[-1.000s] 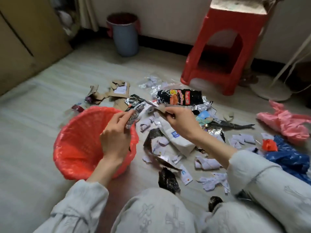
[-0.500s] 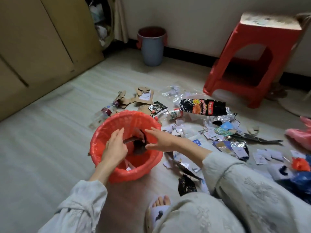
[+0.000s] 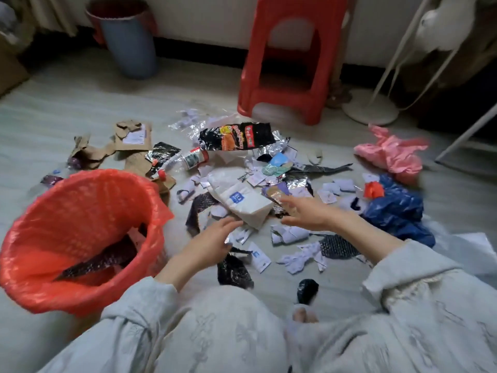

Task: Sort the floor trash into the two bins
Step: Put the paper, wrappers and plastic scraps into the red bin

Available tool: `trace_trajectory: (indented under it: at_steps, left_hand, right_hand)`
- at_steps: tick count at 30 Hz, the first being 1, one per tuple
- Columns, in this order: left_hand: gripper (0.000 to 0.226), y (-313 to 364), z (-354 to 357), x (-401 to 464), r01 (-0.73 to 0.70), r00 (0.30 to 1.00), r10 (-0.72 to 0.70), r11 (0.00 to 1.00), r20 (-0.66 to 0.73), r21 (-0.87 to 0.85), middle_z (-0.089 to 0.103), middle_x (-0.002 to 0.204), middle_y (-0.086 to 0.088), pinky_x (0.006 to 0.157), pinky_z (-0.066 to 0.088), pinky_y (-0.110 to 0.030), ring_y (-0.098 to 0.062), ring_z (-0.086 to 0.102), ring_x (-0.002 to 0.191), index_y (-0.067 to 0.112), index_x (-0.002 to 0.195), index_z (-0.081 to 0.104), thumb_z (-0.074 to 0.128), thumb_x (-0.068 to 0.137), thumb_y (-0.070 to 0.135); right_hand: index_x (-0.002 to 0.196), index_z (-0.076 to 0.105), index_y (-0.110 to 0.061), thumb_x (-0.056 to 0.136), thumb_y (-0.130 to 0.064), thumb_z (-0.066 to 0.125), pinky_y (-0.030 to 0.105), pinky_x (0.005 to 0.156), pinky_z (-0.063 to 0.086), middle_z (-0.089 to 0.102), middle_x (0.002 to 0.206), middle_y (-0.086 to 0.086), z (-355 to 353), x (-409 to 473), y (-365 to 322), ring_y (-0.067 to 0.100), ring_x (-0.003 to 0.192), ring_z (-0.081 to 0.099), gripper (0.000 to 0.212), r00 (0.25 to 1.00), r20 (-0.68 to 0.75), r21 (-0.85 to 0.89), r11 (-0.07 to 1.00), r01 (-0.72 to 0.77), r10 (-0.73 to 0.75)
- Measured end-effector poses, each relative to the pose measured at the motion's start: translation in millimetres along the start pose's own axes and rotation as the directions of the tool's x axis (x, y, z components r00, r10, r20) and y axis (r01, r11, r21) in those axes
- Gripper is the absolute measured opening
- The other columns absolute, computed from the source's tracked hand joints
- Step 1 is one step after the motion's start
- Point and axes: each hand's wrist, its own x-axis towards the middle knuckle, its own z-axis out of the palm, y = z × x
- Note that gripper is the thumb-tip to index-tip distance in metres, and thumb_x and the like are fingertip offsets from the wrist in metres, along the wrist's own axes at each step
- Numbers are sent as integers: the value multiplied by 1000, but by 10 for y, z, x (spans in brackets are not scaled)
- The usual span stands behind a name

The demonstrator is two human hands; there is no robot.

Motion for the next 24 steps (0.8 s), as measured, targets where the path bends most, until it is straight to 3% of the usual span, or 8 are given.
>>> trace_trajectory:
  at_steps: [5, 8, 11, 14, 17, 19, 21, 24]
  left_hand:
    - [61, -251, 797, 351, 9, 977, -17, 999, 211, 41, 29, 150, 1, 110, 27, -27, -17, 32, 135, 22, 142, 34, 50, 85, 6]
    - [58, -401, 1174, 376, 3, 952, -32, 995, 305, 96, 26, 151, 0, 110, 25, -25, -17, 29, 137, 22, 142, 34, 48, 87, 8]
    - [74, -524, 1461, 403, -18, 902, -118, 951, 415, 309, 10, 156, -3, 114, 19, -39, -24, 12, 143, 30, 146, 17, 56, 85, 16]
    - [109, -561, 1576, 407, -70, 917, -106, 906, 385, 417, 44, 140, -14, 89, 44, -54, -39, 46, 124, 30, 138, 31, 86, 45, 20]
    - [104, -559, 1661, 440, -154, 939, -30, 854, 342, 497, 62, 115, -16, 63, 53, -43, -37, 64, 95, 28, 119, 46, 84, 23, 10]
    - [95, -497, 1678, 495, -197, 947, 34, 847, 319, 494, 59, 120, -16, 60, 51, -35, -33, 63, 94, 27, 117, 48, 80, 31, 4]
    - [88, -416, 1691, 576, -257, 947, 118, 832, 298, 491, 52, 133, -16, 64, 51, -36, -33, 60, 102, 25, 122, 51, 78, 41, 3]
    - [81, -242, 1647, 735, -406, 902, 244, 762, 356, 505, 31, 150, -14, 88, 45, -47, -34, 42, 128, 24, 135, 43, 76, 62, 14]
  right_hand:
    - [145, 28, -17, 90, -36, 57, 36, 108, 31, 34, 149, 9, 912, 358, 719, 26, 137, 30, 65, 991, 94, -24, 995, -95, 96]
    - [149, 12, -25, 86, -38, 59, 45, 111, 29, 6, 157, 5, 1496, 449, 958, 27, 145, 5, 79, 966, 225, -149, 984, -95, 127]
    - [149, -2, -29, 83, -36, 63, 53, 110, 24, -16, 157, 5, 1909, 513, 1137, 29, 145, -8, 93, 951, 276, -234, 970, -71, 136]
    - [149, -5, -29, 82, -32, 66, 52, 108, 27, -21, 156, 8, 2137, 521, 1221, 33, 144, -9, 98, 963, 230, -251, 964, -83, 142]
    - [149, 8, -22, 78, -29, 70, 45, 104, 35, -3, 157, 14, 2168, 531, 1226, 36, 143, 9, 95, 976, 182, -276, 959, -69, 123]
    - [139, 39, -16, 60, -25, 83, 40, 82, 50, 37, 142, 22, 2175, 540, 1220, 38, 122, 45, 91, 991, 124, -296, 955, -16, 55]
    - [108, 67, -12, 35, -16, 90, 30, 49, 49, 64, 98, 14, 2253, 525, 1257, 31, 79, 63, 77, 999, 51, -351, 936, 18, 0]
    - [77, 69, -11, 31, -12, 88, 25, 38, 39, 60, 70, 7, 2318, 466, 1256, 25, 58, 59, 50, 998, 10, -347, 936, 62, -62]
